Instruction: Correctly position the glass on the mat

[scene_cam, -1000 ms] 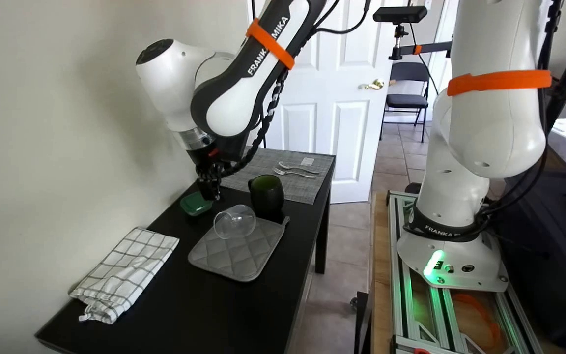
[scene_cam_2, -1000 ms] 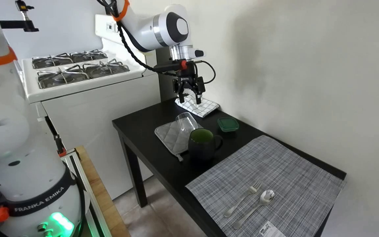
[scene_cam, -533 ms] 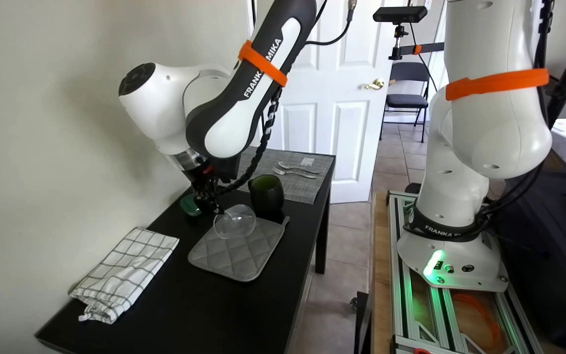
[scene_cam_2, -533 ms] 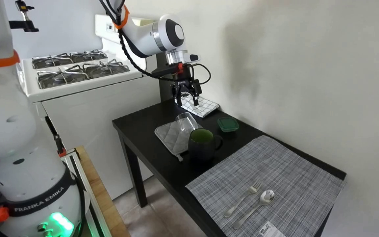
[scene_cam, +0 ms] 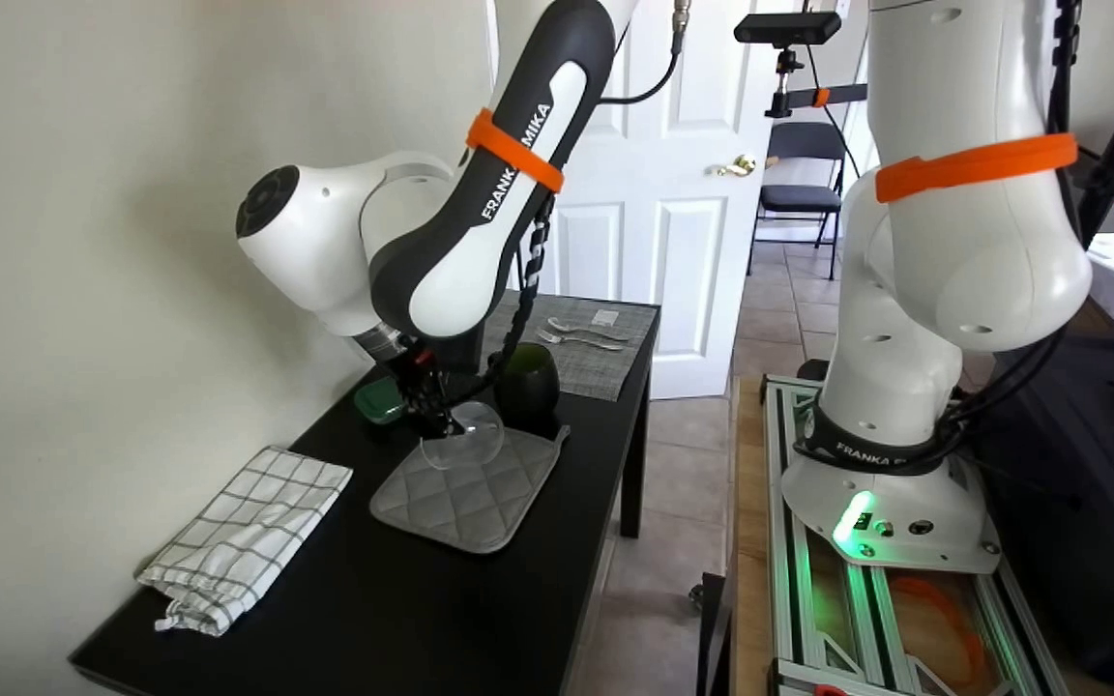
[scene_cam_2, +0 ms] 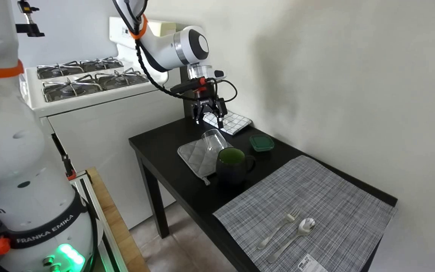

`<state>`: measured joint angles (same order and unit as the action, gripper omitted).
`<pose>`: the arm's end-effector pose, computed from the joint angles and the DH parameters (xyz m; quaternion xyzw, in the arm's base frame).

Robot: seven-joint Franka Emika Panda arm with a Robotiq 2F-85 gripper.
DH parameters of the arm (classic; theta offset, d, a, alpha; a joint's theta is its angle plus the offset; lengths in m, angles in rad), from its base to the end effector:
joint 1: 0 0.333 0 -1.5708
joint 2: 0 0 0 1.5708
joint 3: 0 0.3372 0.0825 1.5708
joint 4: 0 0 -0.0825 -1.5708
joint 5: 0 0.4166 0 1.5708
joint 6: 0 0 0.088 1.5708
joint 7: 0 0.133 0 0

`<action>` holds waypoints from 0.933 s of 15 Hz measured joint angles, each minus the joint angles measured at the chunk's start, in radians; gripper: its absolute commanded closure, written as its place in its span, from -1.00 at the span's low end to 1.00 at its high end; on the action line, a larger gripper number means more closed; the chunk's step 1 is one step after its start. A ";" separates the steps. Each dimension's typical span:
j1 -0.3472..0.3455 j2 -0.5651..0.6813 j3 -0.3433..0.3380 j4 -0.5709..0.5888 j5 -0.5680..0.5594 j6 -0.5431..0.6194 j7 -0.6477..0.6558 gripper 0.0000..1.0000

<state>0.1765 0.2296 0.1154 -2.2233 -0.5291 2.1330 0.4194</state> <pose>0.5208 0.1232 0.2251 0.9649 0.1120 -0.0776 0.2247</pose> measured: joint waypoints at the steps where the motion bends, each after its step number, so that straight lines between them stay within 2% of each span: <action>1: 0.002 0.006 -0.002 0.000 -0.004 -0.002 0.006 -1.00; 14: 0.022 0.031 -0.035 0.014 -0.083 -0.015 0.106 -1.00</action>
<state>0.1986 0.2604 0.0806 -2.2094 -0.6124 2.1179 0.5253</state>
